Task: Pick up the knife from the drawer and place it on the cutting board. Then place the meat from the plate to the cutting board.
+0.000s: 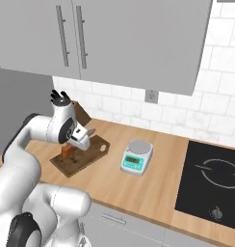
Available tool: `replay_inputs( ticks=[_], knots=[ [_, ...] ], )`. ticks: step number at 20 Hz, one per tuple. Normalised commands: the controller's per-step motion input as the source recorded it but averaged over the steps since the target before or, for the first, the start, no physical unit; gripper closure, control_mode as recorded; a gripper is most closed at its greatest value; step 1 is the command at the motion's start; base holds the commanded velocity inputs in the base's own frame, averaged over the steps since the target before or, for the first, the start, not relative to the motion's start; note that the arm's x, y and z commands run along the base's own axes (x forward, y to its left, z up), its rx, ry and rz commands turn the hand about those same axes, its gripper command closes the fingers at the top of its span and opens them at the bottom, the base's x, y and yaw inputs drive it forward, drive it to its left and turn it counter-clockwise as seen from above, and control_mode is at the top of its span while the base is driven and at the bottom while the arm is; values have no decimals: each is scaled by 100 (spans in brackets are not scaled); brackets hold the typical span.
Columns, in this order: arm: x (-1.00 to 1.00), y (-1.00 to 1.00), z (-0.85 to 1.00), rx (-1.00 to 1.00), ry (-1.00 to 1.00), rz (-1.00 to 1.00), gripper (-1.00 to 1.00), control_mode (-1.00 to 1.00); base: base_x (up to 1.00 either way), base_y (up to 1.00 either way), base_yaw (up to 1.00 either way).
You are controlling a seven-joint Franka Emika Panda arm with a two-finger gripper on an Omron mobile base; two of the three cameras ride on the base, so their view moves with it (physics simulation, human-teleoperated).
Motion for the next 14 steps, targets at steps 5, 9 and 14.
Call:
replay_inputs(
  ticks=[5,9,14],
  knots=[
    [28,19,-32,3,-3,-23,100,-100,0,0,0],
    [51,43,-25,0,5,-1,100,-100,0,0,0],
    [39,29,-18,-1,15,0,100,-100,0,0,0]
  ],
)
